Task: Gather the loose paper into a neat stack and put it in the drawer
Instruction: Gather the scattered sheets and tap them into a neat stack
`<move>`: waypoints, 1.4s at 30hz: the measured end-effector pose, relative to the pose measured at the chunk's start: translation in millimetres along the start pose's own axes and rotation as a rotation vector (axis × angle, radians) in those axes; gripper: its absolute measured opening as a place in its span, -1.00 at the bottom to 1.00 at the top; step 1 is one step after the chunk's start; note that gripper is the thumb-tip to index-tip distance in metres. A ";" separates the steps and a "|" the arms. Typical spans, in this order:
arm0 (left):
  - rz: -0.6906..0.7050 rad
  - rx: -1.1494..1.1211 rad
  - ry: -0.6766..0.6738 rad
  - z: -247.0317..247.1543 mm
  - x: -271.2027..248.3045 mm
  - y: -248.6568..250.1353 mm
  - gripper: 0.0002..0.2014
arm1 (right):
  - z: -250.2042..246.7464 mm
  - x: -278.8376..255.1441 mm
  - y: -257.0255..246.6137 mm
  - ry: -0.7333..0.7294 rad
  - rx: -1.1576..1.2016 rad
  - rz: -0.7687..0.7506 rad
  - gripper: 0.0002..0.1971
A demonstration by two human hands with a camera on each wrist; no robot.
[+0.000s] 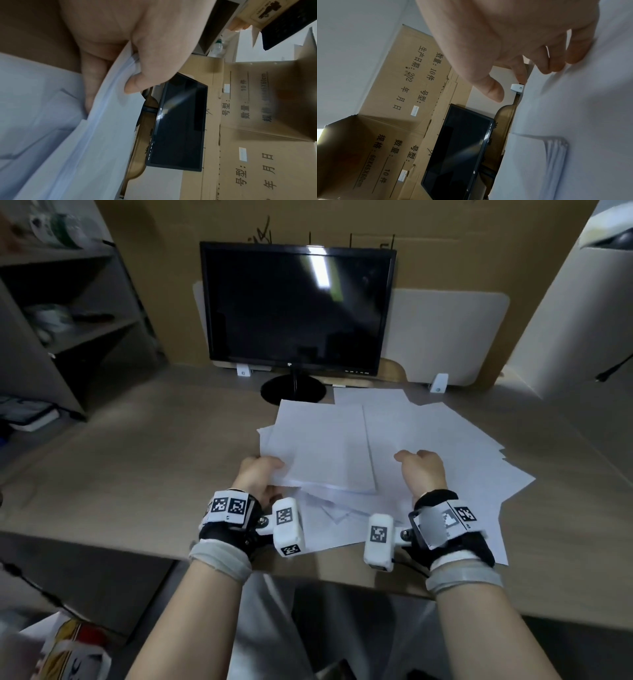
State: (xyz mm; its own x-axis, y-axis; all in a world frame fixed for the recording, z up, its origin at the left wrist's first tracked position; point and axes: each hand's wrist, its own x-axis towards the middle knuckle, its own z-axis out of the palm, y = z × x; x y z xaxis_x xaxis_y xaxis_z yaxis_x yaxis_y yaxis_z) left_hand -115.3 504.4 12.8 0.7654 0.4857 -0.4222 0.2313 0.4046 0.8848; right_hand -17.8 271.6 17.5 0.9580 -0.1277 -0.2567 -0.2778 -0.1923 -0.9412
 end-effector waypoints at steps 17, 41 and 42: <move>-0.052 0.094 -0.226 62.8 -24.2 -21.7 -0.63 | -37.8 -17.5 7.2 -0.128 0.024 0.079 -0.70; 0.338 -0.037 -0.320 36.7 -11.3 -21.4 -0.53 | -34.2 -15.7 -12.8 -0.151 0.257 -0.132 -0.79; 0.367 0.003 -0.315 36.7 -9.8 -18.6 -0.50 | -33.8 -15.1 -12.8 -0.135 0.235 -0.150 -0.80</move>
State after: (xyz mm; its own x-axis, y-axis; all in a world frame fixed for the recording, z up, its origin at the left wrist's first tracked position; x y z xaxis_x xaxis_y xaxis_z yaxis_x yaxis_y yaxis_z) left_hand -105.0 463.7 7.8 0.9413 0.3374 -0.0026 -0.0862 0.2479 0.9650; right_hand -31.1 243.1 40.8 0.9922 0.0185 -0.1231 -0.1237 0.0332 -0.9918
